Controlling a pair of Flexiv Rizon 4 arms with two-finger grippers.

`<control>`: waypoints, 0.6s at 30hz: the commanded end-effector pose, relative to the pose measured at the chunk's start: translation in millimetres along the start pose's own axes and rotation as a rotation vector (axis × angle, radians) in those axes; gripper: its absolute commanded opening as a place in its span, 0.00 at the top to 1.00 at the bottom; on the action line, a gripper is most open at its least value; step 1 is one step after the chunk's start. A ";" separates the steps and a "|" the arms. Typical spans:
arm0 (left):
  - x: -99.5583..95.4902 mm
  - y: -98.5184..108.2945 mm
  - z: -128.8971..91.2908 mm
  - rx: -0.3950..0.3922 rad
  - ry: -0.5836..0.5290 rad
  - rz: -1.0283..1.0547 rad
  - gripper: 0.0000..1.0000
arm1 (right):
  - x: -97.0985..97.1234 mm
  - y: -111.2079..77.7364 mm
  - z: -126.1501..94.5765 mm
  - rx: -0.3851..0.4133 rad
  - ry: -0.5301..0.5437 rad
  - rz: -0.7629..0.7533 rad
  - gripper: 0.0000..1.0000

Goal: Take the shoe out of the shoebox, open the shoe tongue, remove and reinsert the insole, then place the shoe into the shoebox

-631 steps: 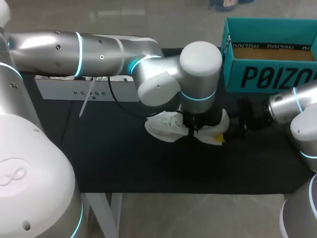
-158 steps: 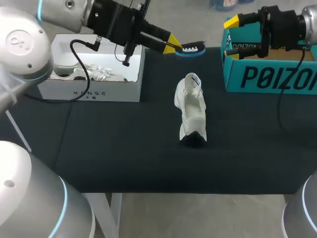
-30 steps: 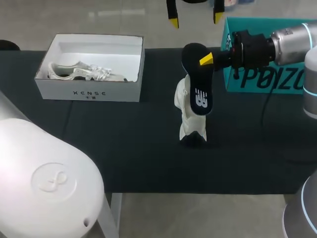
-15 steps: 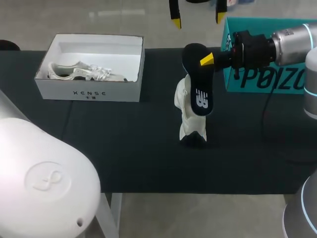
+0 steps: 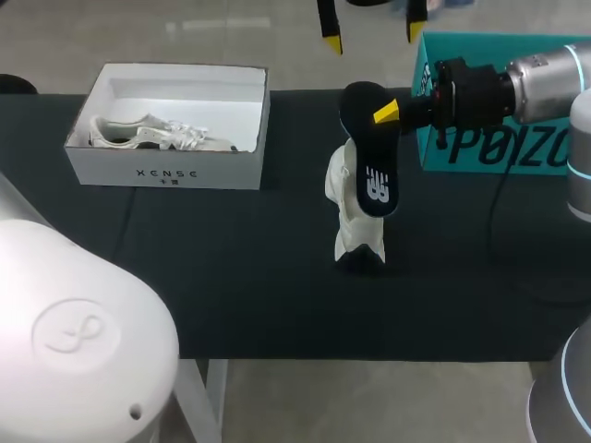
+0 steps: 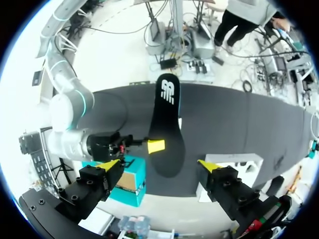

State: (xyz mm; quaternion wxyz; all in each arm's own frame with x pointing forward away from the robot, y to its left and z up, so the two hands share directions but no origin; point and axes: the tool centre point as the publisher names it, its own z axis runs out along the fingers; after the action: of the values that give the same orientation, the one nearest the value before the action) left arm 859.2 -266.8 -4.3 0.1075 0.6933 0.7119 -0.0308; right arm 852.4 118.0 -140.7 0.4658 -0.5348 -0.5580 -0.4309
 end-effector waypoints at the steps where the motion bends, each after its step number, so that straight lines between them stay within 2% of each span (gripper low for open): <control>1: 6.0 -5.0 16.7 0.015 -0.192 -0.054 0.00 | -0.5 1.4 0.6 0.002 0.002 -0.002 1.00; 3: 7.3 -9.0 27.9 0.031 -0.349 -0.107 0.00 | 0.2 1.3 -0.3 -0.001 0.003 -0.003 1.00; 4: 9.1 -10.0 33.5 0.049 -0.469 -0.114 0.00 | 0.4 1.1 -1.2 -0.004 0.004 -0.003 1.00; 7: 18.7 -13.5 40.2 0.052 -0.659 -0.192 0.00 | 0.6 0.2 -4.5 -0.010 0.002 -0.001 1.00; 11: 35.6 -11.4 40.8 0.017 -0.801 -0.233 0.00 | -0.2 1.1 -11.1 -0.016 -0.006 0.005 1.00; 18: 45.8 -4.9 29.7 -0.073 -0.973 -0.213 0.00 | 8.3 6.1 -31.5 -0.055 0.002 -0.012 1.00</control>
State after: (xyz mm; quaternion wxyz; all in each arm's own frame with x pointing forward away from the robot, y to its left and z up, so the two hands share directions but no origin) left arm 863.3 -249.0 -33.8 0.2094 0.6179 0.7393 -0.1667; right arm 864.1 96.1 -131.0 0.4520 -0.5422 -0.5487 -0.4480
